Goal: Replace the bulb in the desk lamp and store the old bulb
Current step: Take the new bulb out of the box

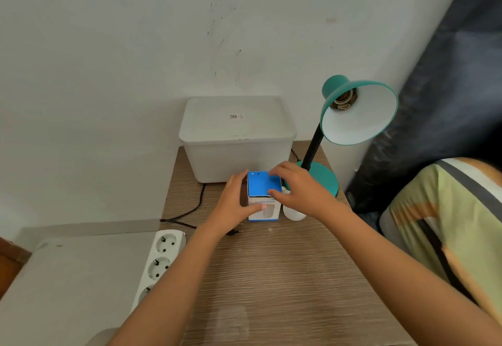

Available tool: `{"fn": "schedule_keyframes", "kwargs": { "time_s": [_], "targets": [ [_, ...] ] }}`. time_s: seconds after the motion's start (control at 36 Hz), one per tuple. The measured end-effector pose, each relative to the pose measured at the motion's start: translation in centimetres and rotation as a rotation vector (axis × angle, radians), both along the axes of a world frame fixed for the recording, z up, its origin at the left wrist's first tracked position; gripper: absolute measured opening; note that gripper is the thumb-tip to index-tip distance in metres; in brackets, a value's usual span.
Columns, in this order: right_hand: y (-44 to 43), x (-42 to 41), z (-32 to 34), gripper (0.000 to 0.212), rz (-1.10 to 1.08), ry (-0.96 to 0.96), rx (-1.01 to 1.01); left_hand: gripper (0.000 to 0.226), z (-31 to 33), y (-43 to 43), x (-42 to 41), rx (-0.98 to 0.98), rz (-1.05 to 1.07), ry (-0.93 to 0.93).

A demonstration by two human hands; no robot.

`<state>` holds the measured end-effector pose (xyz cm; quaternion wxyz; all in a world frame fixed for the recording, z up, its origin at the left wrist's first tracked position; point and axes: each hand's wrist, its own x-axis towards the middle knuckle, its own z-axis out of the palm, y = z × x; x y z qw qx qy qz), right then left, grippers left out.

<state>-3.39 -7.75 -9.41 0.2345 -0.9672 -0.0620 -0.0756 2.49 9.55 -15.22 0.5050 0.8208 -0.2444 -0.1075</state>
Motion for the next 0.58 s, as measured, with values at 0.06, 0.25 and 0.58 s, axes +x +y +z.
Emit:
{"fn": "schedule_keyframes", "kwargs": {
  "time_s": [0.06, 0.25, 0.58],
  "targets": [
    [0.3, 0.4, 0.1, 0.042, 0.045, 0.031, -0.061, 0.088, 0.1, 0.1, 0.0, 0.002, -0.002, 0.003],
    [0.4, 1.5, 1.6, 0.052, 0.161, 0.138, -0.163, 0.096, 0.4, 0.7, 0.1, 0.053, -0.066, 0.031],
    [0.3, 1.8, 1.8, 0.028, 0.119, -0.042, 0.101, 0.098, -0.6, 1.4, 0.1, 0.002, -0.068, 0.087]
  ]
}}
